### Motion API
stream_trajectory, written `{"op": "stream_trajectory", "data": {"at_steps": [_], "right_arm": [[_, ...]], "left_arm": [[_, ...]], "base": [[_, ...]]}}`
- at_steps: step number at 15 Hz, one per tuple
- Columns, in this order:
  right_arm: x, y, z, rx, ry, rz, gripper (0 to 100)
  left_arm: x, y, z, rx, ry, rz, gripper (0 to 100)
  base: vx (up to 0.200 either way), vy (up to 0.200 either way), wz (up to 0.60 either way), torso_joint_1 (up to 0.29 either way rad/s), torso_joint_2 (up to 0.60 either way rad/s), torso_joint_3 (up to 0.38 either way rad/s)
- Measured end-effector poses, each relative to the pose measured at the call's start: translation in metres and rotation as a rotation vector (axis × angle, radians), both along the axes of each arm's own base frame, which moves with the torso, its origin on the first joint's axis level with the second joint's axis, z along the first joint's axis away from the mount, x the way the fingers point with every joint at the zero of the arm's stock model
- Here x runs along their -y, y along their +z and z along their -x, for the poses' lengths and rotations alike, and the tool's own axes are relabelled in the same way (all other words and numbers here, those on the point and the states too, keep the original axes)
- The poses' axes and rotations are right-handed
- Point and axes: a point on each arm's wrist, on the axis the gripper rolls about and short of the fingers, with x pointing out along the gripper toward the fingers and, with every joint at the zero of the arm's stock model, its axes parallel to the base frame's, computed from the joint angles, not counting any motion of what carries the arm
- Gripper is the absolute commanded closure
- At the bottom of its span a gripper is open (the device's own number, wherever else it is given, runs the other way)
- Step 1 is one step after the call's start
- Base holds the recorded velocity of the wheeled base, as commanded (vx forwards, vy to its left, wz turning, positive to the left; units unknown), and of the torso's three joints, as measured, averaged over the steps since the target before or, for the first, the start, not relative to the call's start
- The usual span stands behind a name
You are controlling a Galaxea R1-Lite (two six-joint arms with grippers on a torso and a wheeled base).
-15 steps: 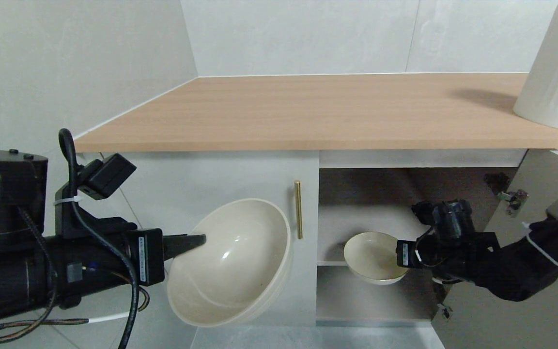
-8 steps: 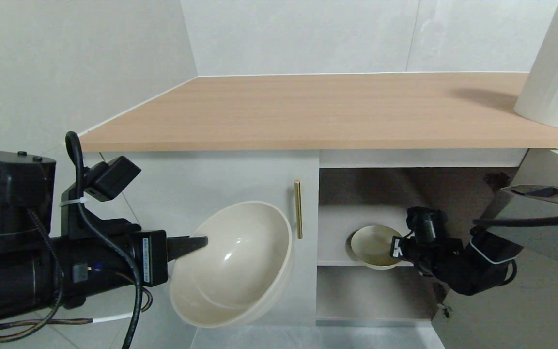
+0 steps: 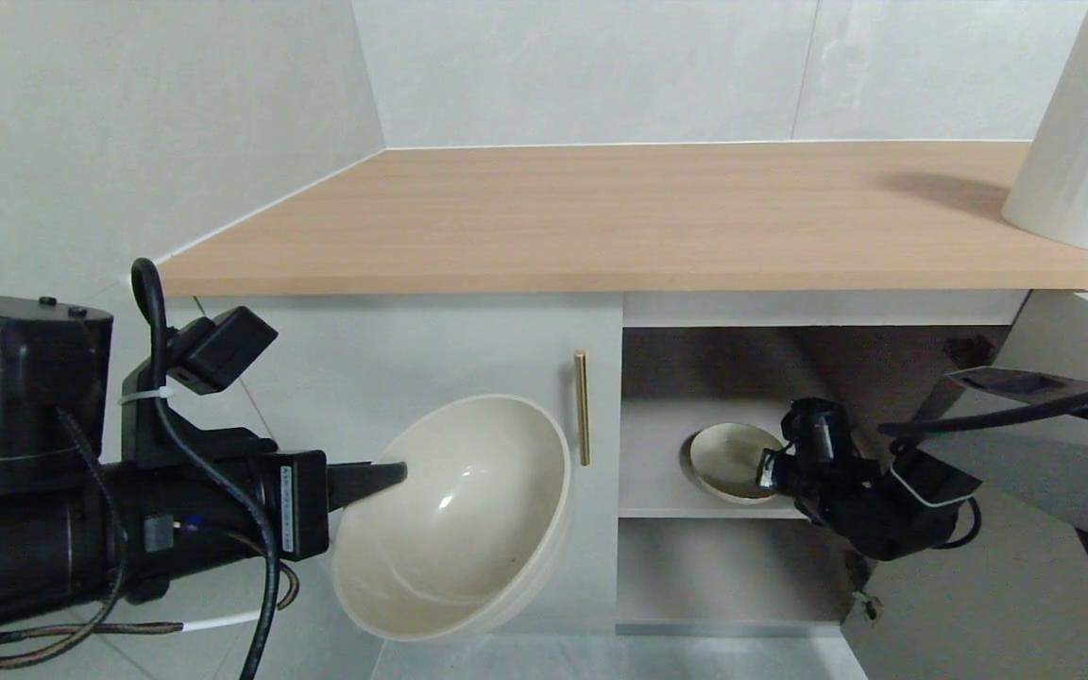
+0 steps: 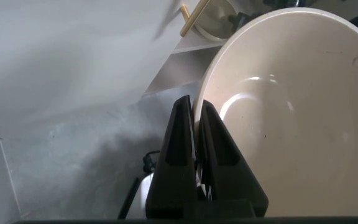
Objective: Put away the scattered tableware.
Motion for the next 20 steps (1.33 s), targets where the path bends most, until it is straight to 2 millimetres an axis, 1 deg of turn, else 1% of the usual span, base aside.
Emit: {"op": "stream_trajectory", "data": {"at_steps": [1, 2, 7, 10, 12, 15, 18, 20], "right_arm": [[0.0, 0.0, -0.001, 0.0, 0.0, 0.0, 100], [0.0, -0.001, -0.001, 0.0, -0.001, -0.001, 0], [-0.001, 0.002, -0.004, 0.024, -0.024, -0.043, 0], [0.0, 0.015, 0.002, 0.029, -0.017, -0.06, 0], [-0.004, 0.035, 0.021, -0.018, 0.069, -0.089, 0], [-0.015, 0.078, 0.062, -0.122, 0.238, -0.139, 0], [-0.028, 0.12, 0.105, -0.175, 0.382, -0.138, 0], [-0.03, 0.145, 0.133, -0.172, 0.506, -0.089, 0]], "left_arm": [[0.0, 0.0, 0.0, -0.001, 0.0, -0.001, 100], [0.0, -0.001, -0.001, -0.002, 0.0, -0.001, 100], [0.001, -0.002, -0.002, -0.007, 0.001, -0.005, 100], [0.001, -0.003, -0.003, -0.009, 0.006, -0.01, 100], [0.004, -0.005, -0.003, 0.005, 0.011, -0.048, 100], [0.011, -0.013, -0.009, 0.011, 0.021, -0.132, 100], [0.031, -0.033, -0.019, -0.017, 0.035, -0.259, 100], [0.048, -0.049, -0.025, -0.026, 0.011, -0.31, 100]], "base": [[0.0, 0.0, 0.0, 0.0, 0.0, 0.0], [0.0, 0.0, 0.0, 0.0, 0.0, 0.0], [0.0, 0.0, 0.0, 0.0, 0.0, 0.0], [0.0, 0.0, 0.0, 0.0, 0.0, 0.0], [0.0, 0.0, 0.0, 0.0, 0.0, 0.0], [0.0, 0.0, 0.0, 0.0, 0.0, 0.0], [0.0, 0.0, 0.0, 0.0, 0.0, 0.0], [0.0, 0.0, 0.0, 0.0, 0.0, 0.0]]}}
